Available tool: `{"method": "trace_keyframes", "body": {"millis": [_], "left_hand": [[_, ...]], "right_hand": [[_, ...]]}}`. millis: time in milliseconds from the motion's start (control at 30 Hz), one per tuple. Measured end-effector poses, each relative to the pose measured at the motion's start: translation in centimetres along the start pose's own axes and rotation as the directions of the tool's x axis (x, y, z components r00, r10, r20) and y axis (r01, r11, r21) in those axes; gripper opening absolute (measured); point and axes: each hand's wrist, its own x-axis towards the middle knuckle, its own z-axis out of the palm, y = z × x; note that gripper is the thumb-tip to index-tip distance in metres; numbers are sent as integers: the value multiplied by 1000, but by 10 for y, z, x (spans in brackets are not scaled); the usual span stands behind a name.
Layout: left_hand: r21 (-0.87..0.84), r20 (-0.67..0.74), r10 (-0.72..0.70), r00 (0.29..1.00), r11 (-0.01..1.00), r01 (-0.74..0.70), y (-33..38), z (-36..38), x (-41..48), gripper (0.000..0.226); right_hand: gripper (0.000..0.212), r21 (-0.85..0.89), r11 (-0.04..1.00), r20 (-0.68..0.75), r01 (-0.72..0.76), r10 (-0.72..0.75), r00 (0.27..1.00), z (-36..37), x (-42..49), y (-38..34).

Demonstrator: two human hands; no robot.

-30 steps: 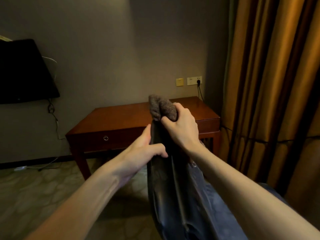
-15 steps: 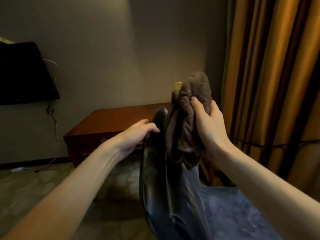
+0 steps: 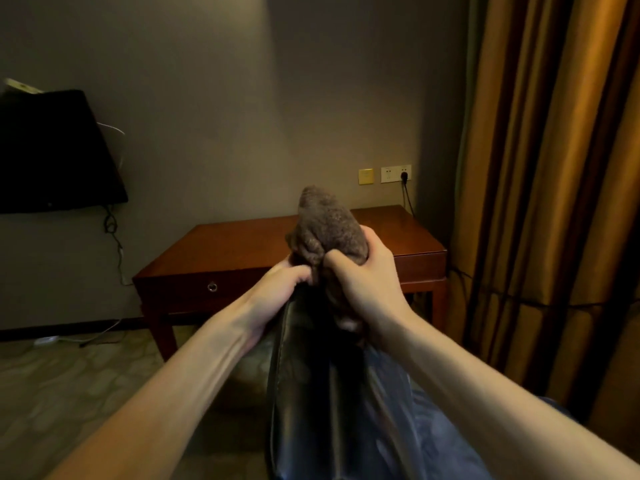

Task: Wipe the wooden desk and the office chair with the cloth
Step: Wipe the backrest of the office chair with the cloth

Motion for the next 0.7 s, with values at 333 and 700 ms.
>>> {"method": "trace_keyframes", "body": {"millis": [333, 700], "left_hand": [[120, 145, 15, 989, 992, -33, 0, -15, -5, 66], [275, 113, -71, 991, 961, 38, 18, -13, 7, 59]], "right_hand": [[50, -64, 987, -171, -149, 136, 976, 30, 138, 41], [42, -124, 988, 71, -95, 104, 992, -7, 70, 9]]}}
